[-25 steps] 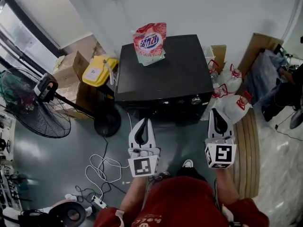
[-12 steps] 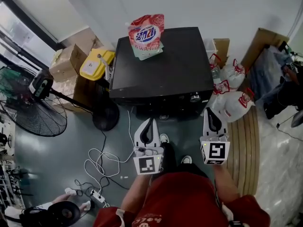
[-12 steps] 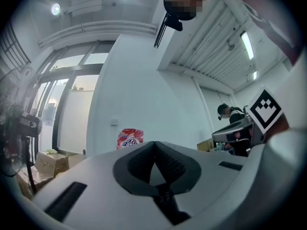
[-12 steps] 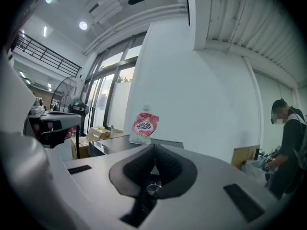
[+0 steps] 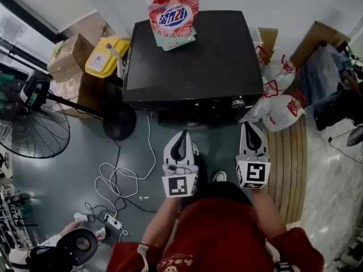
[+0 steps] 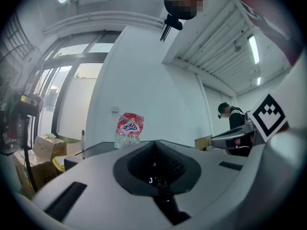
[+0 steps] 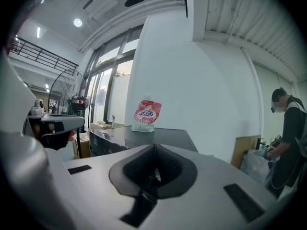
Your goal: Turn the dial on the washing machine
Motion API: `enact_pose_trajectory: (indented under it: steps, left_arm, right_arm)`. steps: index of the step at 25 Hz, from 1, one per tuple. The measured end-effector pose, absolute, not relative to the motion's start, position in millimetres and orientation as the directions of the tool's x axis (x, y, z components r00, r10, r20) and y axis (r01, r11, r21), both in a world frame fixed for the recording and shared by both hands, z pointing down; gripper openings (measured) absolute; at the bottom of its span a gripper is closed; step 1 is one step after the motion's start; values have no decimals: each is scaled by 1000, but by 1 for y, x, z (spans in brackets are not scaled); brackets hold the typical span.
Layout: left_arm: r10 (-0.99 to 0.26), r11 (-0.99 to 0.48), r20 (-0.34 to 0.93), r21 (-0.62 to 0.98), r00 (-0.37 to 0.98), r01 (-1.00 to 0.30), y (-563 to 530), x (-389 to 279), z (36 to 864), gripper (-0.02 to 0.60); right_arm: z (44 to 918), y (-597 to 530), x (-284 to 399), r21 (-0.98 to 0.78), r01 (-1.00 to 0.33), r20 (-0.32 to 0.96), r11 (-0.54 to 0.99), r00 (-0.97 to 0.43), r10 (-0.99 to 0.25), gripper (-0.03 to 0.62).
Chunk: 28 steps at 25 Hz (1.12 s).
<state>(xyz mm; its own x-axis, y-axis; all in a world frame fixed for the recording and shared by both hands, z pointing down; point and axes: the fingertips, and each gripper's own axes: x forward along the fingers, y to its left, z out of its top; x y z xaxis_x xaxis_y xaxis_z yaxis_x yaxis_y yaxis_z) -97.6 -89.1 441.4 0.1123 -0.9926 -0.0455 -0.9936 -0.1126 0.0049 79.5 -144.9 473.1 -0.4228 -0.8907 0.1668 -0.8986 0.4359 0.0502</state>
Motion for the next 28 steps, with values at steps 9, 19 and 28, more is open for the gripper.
enact_pose_trajectory:
  steps: [9, 19, 28]
  left_arm:
    - [-993, -115, 41, 15, 115, -993, -89, -105, 490, 9]
    - [-988, -124, 83, 37, 127, -992, -101, -108, 509, 9]
    - [-983, -155, 87, 60, 160, -986, -110, -106, 515, 9]
  right_arm:
    - [531, -151, 75, 60, -903, 245, 426, -400, -883, 34]
    - [558, -172, 65, 75, -894, 316, 443, -400, -860, 125]
    - [577, -200, 52, 102, -887, 373, 451, -386, -844, 229]
